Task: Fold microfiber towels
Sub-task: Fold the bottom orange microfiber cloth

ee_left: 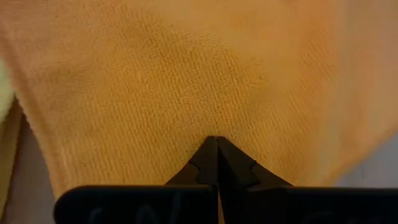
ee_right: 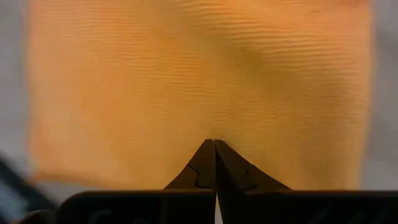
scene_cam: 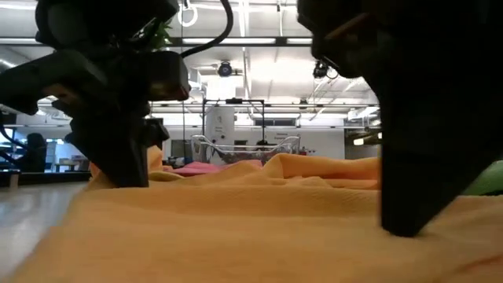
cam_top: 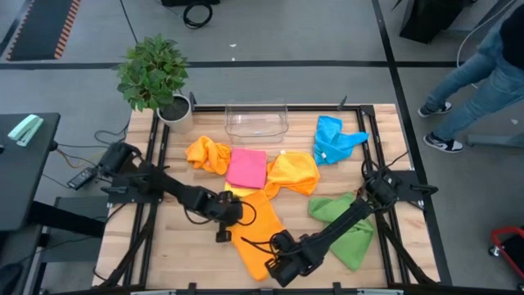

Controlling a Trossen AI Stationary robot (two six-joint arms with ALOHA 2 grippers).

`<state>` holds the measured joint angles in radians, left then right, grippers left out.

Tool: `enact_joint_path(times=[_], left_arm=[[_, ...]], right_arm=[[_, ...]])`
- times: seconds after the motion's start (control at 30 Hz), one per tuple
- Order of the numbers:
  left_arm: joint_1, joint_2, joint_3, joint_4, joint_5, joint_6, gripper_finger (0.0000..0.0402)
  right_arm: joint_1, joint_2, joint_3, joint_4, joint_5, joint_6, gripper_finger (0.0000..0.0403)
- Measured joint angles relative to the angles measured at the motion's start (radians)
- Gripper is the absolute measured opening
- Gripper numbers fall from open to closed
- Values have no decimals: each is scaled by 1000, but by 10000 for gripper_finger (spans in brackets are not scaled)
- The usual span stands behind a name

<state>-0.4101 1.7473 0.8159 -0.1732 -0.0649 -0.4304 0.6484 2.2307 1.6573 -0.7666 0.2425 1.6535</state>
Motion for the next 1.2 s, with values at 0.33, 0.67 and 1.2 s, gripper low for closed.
enact_joint_path(times=[0.33, 0.67, 1.2], left_arm=[[-168, -46, -6, -34, 41, -408, 6], [-224, -168, 177, -213, -161, -339, 6], [-396, -209, 203, -497, -168, 134, 14]], right_arm=[[-7, -3, 3, -177, -74, -3, 3], [-10, -127, 0, -243, -5, -80, 3], [-9, -146, 0, 117, 116, -240, 3]])
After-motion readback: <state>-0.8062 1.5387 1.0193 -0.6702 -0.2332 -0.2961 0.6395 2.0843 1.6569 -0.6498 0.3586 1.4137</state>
